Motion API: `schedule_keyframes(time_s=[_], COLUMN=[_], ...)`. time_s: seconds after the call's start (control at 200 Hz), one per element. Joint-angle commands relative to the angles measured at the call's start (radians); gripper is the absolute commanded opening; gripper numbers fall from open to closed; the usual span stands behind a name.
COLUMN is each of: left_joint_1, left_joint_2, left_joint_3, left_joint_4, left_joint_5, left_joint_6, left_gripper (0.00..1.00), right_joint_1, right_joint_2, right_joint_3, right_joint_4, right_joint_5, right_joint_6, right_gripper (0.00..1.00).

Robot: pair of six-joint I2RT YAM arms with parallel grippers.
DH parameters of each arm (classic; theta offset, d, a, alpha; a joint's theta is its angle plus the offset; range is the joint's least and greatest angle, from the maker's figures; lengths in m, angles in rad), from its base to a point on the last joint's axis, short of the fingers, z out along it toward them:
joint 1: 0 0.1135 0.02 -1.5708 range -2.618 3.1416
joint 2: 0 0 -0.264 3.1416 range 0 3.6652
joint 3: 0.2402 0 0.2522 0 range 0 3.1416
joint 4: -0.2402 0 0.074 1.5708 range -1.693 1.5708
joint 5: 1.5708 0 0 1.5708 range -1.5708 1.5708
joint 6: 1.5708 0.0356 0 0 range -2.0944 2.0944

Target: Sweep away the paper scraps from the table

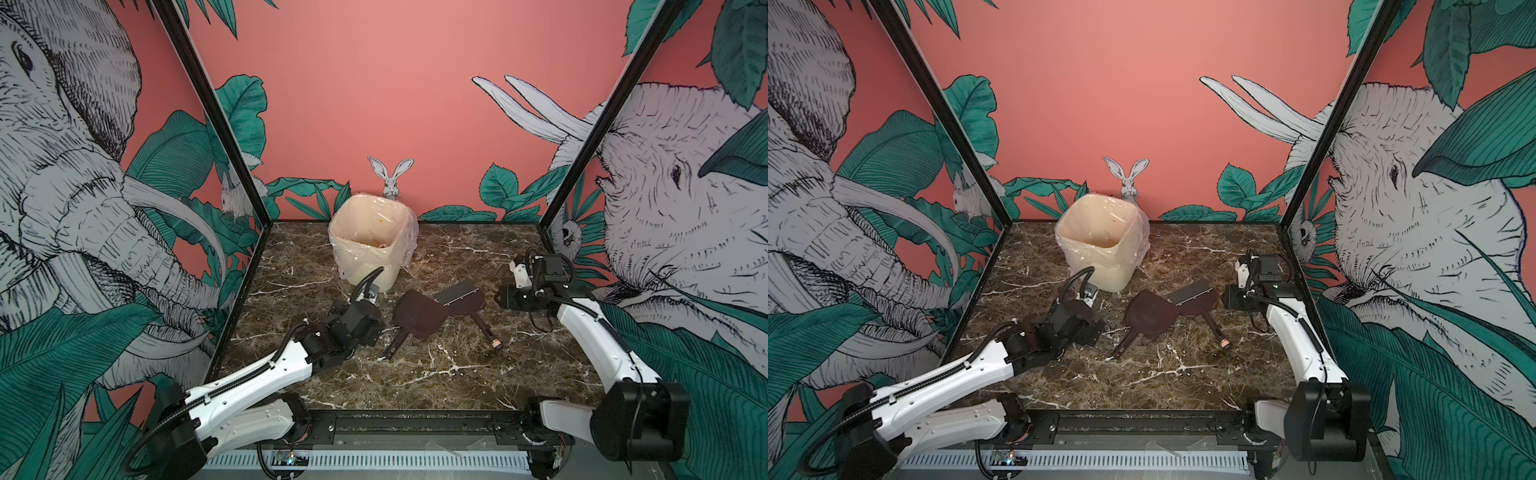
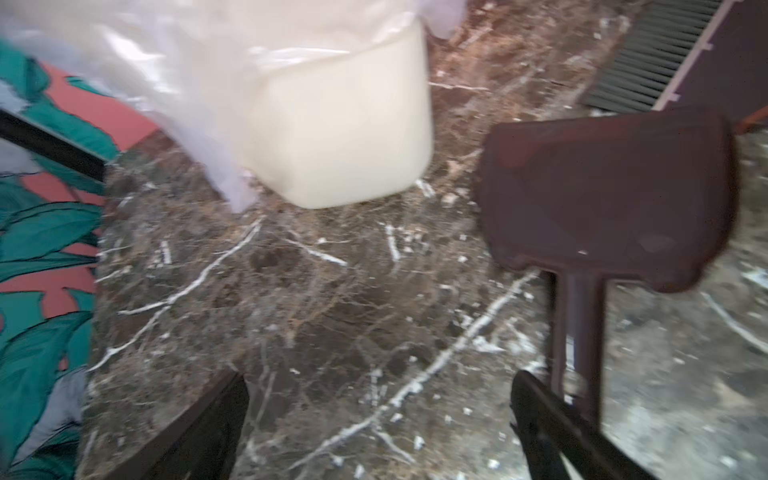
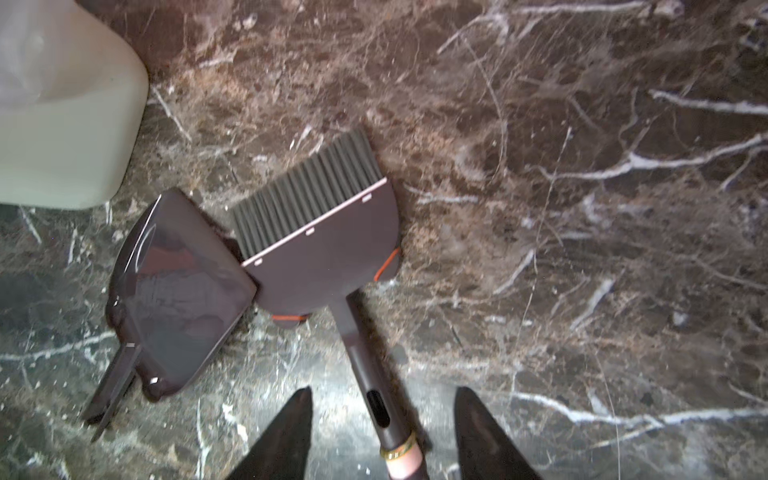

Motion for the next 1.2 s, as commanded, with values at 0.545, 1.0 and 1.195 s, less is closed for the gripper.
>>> schedule_keyframes(time_s=[0.545,1.0,1.195], left_joint_1=[0.588,0.69,0.702], left_joint_2=[0.176,0.639,0.631], left_joint_3=[-0.373,-0.426,-0.361], left_joint_4=[1.03,1.617,1.488], left_joint_5=[0.159,0.295,0.255], left_joint_6=[0.322,0.31,0.276], left_gripper=[0.99,0.97,1.0], right_joint_1=[0.009,0.031,0.058], right_joint_2=[0.046,0.154,0.261], right_joint_3=[-0.38,-0.583,-0.648], right_joint_4=[0.84,1.386,1.615], right_joint_5=[0.217,0.208,0.253], right_joint_6=[-0.088,-0.193,-0.22], right_gripper=[0.99,0.99,0.99])
